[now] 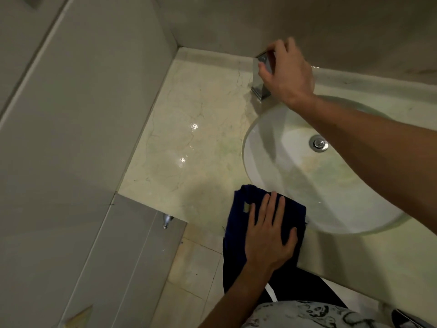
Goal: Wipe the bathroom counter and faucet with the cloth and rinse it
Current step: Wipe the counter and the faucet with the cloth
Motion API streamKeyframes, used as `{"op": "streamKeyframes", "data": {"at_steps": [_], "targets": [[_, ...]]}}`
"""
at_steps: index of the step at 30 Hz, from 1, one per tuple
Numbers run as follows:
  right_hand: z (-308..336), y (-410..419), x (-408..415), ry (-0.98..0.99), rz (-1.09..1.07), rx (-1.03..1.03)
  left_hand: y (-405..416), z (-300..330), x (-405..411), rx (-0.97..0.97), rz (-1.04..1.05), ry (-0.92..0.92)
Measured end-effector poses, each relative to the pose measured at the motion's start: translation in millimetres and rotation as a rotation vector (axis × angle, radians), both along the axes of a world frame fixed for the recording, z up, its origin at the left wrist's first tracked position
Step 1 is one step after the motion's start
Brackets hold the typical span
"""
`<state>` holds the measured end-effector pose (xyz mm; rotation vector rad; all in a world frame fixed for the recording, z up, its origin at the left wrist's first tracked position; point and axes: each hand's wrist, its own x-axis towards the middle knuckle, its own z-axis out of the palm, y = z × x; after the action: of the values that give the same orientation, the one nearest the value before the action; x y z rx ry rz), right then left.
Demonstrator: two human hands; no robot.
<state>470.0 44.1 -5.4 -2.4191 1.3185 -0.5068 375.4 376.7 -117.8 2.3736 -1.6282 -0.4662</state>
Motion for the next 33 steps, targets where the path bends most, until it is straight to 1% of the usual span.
{"op": "streamKeyframes", "data": {"at_steps": [4, 7, 11, 15, 19, 25, 29, 33], "targets": [[0.9, -0.1, -1.1, -0.001, 0.014, 0.009, 11.6, 1.2, 46.7, -0.014, 0.103, -0.002], [1.7, -0.2, -1.6, -0.012, 0.011, 0.005, 23.8, 0.7, 109.4, 0.011, 0.132, -0.072], [4.0, 1.2, -1.2, -0.02, 0.007, 0.013, 31.3, 0.8, 184.7, 0.05, 0.119, -0.131], [2.9, 3.2, 0.7, 0.01, -0.002, 0.014, 20.1, -0.7, 216.2, 0.077, 0.085, -0.174], [1.2, 1.8, 1.5, 0.009, -0.01, 0.02, -26.3, 0.0, 249.4, 0.079, 0.058, -0.189], [-3.0, -0.4, 4.2, 0.011, -0.019, 0.021, -125.6, -1.4, 300.5, 0.041, -0.035, -0.182], [-5.1, -1.2, 5.6, -0.002, -0.042, 0.027, -195.5, -1.2, 326.2, 0.015, -0.046, -0.186], [-6.4, -1.8, 5.7, -0.009, -0.066, 0.014, -256.9, 0.0, 346.8, -0.064, -0.01, -0.212]]}}
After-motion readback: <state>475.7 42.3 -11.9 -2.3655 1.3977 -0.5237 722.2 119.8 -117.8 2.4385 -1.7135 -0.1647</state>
